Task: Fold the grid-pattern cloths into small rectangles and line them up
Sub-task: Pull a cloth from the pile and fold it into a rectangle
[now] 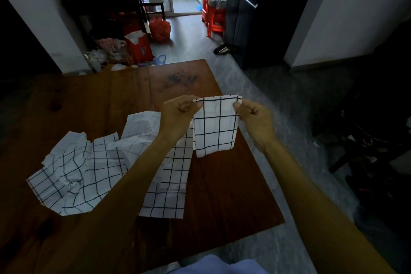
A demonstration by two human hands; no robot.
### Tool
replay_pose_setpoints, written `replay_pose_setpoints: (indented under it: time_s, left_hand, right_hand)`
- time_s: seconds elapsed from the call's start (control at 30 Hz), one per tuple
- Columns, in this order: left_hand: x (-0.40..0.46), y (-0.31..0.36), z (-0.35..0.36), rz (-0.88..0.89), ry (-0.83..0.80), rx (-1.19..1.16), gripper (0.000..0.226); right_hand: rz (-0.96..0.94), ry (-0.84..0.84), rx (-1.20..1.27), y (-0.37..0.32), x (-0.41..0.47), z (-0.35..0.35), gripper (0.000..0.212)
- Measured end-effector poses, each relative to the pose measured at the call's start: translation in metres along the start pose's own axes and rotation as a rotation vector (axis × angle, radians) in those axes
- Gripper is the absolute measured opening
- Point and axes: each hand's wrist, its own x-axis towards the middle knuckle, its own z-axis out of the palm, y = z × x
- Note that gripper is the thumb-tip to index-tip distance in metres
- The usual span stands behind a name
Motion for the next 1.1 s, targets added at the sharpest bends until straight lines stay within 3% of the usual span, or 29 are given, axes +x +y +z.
replay_pose_setpoints:
  time_s: [0.27, 0.37, 0.43, 0.5, 0.57, 0.67, 0.8, 1.1]
  left_hand:
    - [0.005, -0.004, 0.005, 0.044, 0.031, 0.141, 0.022]
    - [0.01, 0.005, 0.015, 0.221, -0.094, 0.305, 0.03]
    - [0.013, 0.011, 0.025, 0.406, -0.191, 0.417, 0.022]
    - [0.017, 0.011, 0.031, 0.478, -0.228, 0.489, 0.011]
    - [0.022, 0.007, 0.031, 0.45, -0.199, 0.51, 0.013]
    - [0.022, 0.009, 0.032, 0.313, -0.108, 0.477, 0.015]
    - [0.029, 0.013, 0.027, 0.152, 0.003, 0.378, 0.01]
    - [0.033, -0.004, 0.01, 0.201, 0.016, 0.453, 0.012]
  right_hand:
    - [-0.055, 0.008, -0.051, 0.003, 0.0, -0.002, 0.019]
    - [-0.112, -0.056, -0.109, -0.001, 0.0, 0.004, 0.019]
    - [-0.171, -0.107, -0.154, -0.003, 0.002, 0.009, 0.017]
    - [-0.191, -0.153, -0.216, -0.007, 0.002, 0.011, 0.016]
    - [-0.197, -0.16, -0.275, -0.008, 0.002, 0.011, 0.029]
    - [-0.134, -0.147, -0.336, -0.003, 0.004, 0.005, 0.014]
    - [-0.045, -0.144, -0.454, 0.02, 0.003, -0.014, 0.014]
    - [0.009, -0.151, -0.644, 0.051, -0.007, -0.033, 0.019]
